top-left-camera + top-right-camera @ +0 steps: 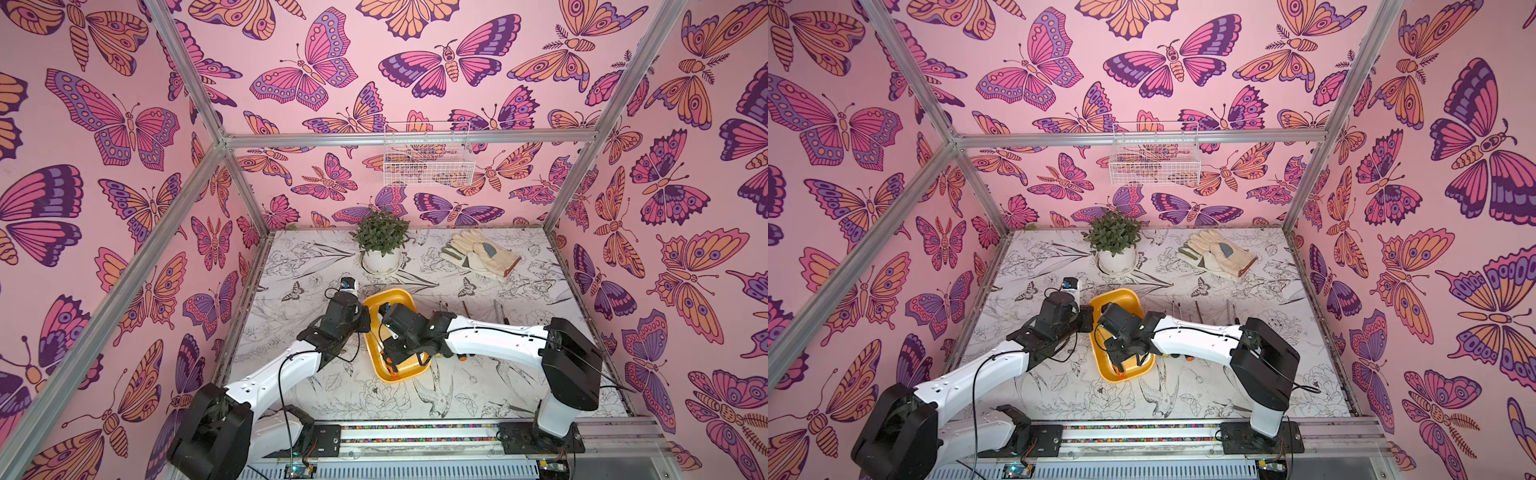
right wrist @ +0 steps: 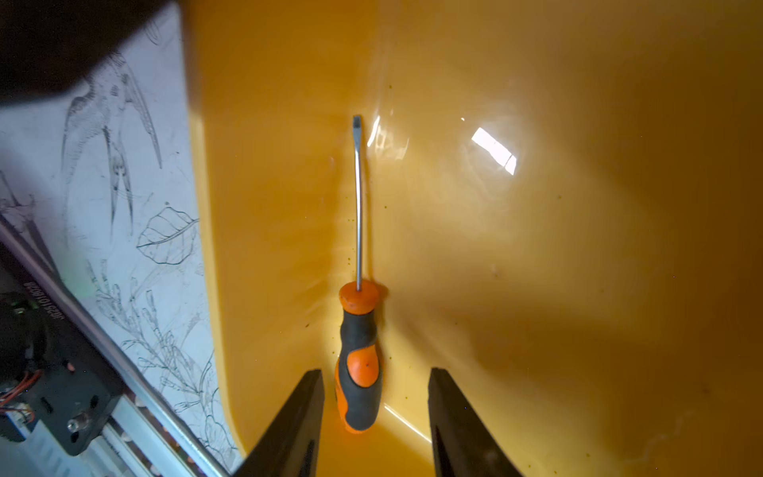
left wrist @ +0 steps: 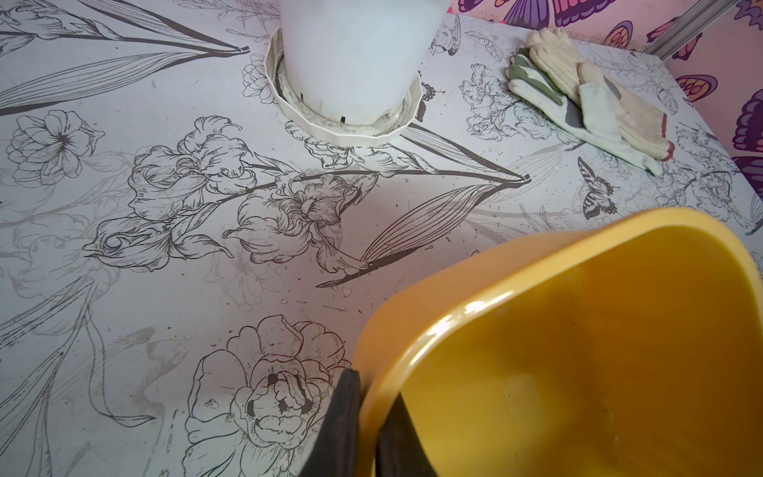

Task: Take out the screwdriver from the storage box
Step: Pick up the screwdriver from the storage box.

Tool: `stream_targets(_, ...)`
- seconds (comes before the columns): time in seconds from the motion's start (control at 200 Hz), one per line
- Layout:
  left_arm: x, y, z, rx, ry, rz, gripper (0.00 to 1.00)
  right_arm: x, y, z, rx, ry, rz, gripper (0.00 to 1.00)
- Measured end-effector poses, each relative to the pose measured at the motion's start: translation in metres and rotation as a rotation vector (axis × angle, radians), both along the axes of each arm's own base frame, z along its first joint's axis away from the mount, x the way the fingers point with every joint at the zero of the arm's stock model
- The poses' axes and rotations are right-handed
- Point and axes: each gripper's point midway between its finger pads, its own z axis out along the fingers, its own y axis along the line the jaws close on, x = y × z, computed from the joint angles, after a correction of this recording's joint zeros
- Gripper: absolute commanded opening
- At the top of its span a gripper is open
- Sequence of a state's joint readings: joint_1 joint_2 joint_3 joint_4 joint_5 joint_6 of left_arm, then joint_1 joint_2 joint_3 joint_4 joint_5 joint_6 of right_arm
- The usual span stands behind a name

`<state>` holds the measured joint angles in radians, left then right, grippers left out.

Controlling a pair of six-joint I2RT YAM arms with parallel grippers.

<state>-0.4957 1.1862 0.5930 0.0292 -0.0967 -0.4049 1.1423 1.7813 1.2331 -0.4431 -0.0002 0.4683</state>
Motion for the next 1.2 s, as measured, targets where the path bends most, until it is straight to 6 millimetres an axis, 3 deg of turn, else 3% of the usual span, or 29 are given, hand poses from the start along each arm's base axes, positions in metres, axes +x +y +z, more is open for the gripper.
stream_targets(0.2,0.000,0.000,-0.002,0.003,0.005,0.000,0.00,-0.003,-0.002,-0.018,-0.046,0.028,-0.008,0.46)
stream_targets(0.691,0.000,0.000,-0.003,0.003,0.009,0.004,0.00,-0.002,0.015,-0.034,-0.099,0.061,-0.011,0.46)
stream_targets(1.202,0.002,0.005,-0.003,0.006,0.007,0.021,0.00,0.005,0.013,-0.036,-0.200,0.038,-0.018,0.45)
